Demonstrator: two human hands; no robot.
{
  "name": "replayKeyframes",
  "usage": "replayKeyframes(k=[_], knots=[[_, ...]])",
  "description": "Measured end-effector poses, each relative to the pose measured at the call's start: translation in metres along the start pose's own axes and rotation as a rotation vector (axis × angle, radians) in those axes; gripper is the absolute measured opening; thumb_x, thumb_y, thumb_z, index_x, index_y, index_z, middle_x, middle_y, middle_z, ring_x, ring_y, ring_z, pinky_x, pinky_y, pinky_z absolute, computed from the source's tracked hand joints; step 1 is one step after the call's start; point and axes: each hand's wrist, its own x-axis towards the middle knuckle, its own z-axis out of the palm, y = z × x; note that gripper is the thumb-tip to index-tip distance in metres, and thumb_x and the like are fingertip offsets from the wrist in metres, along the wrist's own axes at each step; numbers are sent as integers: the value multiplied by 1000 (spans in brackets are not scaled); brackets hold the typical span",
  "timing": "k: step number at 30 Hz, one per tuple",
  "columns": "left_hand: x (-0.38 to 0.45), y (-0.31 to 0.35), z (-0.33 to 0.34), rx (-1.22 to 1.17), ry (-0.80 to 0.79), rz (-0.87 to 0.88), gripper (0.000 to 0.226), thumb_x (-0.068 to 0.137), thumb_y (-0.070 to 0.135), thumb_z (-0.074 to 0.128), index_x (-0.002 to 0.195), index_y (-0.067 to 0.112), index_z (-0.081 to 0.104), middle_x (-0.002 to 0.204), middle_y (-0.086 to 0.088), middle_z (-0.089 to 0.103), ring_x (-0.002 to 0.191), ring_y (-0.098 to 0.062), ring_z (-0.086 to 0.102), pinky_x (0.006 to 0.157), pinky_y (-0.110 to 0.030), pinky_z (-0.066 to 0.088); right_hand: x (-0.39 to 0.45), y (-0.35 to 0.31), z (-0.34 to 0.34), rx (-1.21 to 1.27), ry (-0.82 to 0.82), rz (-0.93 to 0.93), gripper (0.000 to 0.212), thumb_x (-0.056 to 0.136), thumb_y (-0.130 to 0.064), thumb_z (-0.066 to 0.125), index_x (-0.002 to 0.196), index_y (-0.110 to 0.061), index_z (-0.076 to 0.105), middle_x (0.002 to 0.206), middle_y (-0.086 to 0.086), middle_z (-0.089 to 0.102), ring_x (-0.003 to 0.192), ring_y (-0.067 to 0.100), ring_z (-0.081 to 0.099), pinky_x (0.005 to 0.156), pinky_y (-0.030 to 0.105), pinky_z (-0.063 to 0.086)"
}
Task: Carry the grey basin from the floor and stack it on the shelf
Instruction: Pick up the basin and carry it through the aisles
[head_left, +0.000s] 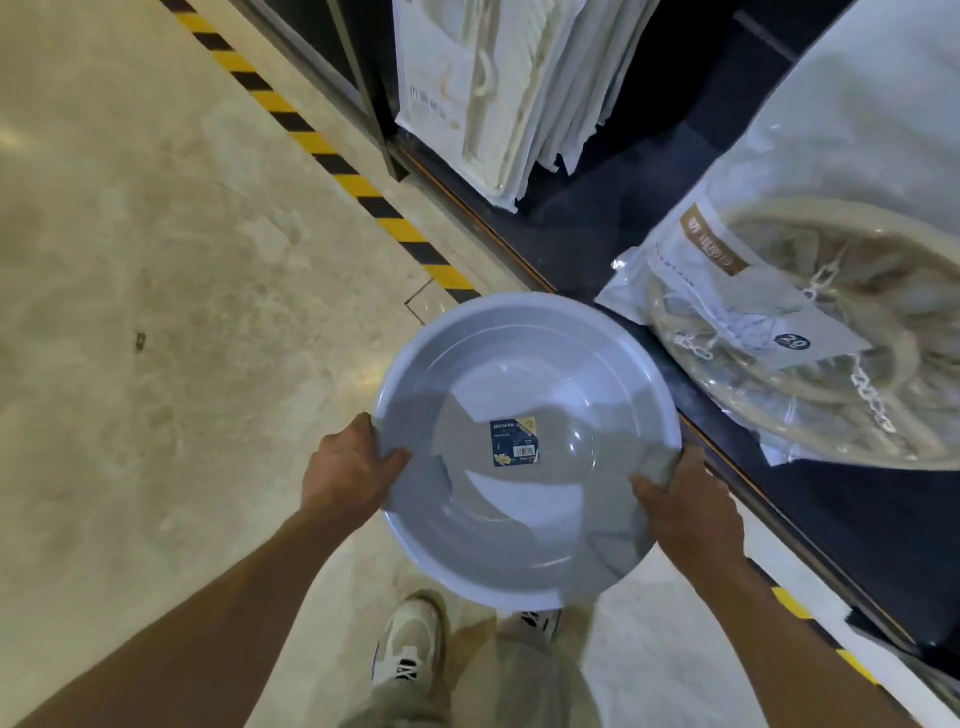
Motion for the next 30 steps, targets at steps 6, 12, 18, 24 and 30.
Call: replayKeyframes(k=[6,12,18,24,30], knots=[[39,4,43,85,-15,-90,38,84,51,69,95,19,53,87,-5,60,79,-33,58,67,-35,43,50,11,27,-34,7,-53,49,93,-35,64,128,-5,47,113,25,66,102,44,64,83,51,52],[75,-1,74,90,-14,-126,37,87,46,71,101,16,54,86,-5,56,79,-33,55,67,-36,42,82,20,67,-56,-19,-20,38,95,-44,59,107,-14,40,106,22,67,93,44,65,72,45,44],[108,-13,96,117,1,-130,36,88,45,70,99,17,50,81,-4,56,78,-35,55,66,-38,42,110,21,102,-57,-27,23,41,95,-42,59,115,-9,44,102,20,67,90,42,63,67,40,39],[131,-23,112,149,-11,-138,38,88,48,68,98,20,45,70,3,44,73,-33,53,64,-38,41,132,19,127,-64,2,-44,40,96,-34,62,116,-2,49,102,23,68,92,44,63,66,38,39],[146,-31,122,130,14,-132,40,88,48,69,99,20,43,71,1,44,70,-33,48,63,-39,39,143,15,144,-88,37,-51,42,96,-32,62,118,1,51,107,24,62,97,44,60,70,41,41]])
